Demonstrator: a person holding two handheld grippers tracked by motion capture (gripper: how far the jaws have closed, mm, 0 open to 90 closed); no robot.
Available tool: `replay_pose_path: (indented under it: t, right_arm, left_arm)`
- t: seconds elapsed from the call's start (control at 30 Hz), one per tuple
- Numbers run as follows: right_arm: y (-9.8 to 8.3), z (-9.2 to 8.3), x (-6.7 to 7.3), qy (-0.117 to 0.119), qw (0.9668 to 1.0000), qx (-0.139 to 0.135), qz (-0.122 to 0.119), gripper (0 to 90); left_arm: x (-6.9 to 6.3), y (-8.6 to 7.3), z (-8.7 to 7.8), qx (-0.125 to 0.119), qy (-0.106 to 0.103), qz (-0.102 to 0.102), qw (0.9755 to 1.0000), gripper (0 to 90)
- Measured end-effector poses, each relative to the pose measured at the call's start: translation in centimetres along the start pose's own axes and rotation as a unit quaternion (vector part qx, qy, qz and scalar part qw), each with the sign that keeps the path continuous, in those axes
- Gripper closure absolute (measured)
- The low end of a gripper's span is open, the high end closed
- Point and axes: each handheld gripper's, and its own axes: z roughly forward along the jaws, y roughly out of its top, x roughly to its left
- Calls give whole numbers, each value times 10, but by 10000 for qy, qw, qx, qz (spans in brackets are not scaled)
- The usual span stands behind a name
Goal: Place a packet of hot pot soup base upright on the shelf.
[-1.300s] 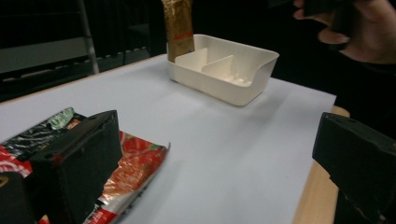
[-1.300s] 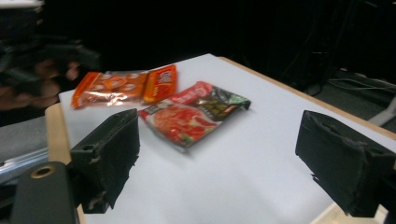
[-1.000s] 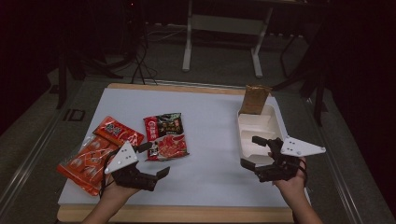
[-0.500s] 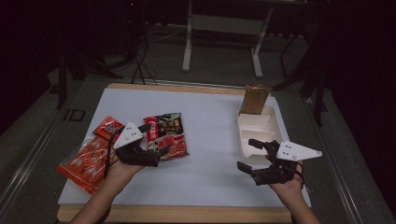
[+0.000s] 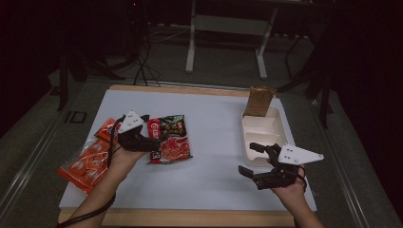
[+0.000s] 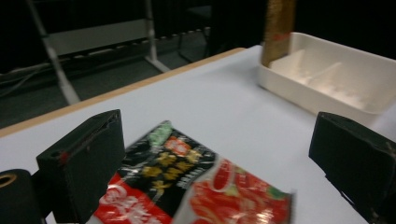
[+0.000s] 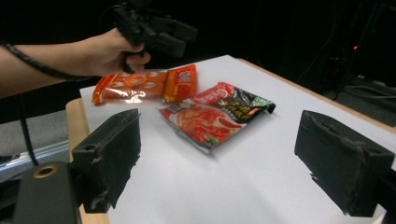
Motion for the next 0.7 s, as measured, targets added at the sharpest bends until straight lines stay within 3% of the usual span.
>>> replay_pose_path:
  t: [0.13,0.23,0.4,0.6,0.7]
  right_arm:
    - [0,2,0,0,10000,19,5,143]
    - [-1,3,-1,14,10000,0,41,143]
    - [-2,4,0,23,10000,25,27,143]
    - [-3,5,0,87,9999,72,54,144]
    - [-4,7,0,108,9999,98,61,144]
  left_arm:
    - [17,0,8,41,117,-174,9998,73]
    - [29,0,17,89,226,-165,9996,144]
    - [43,-3,31,283,354,-258,9986,174]
    - [66,-20,54,693,544,-536,9947,217]
    - [72,-27,61,961,735,-541,9912,247]
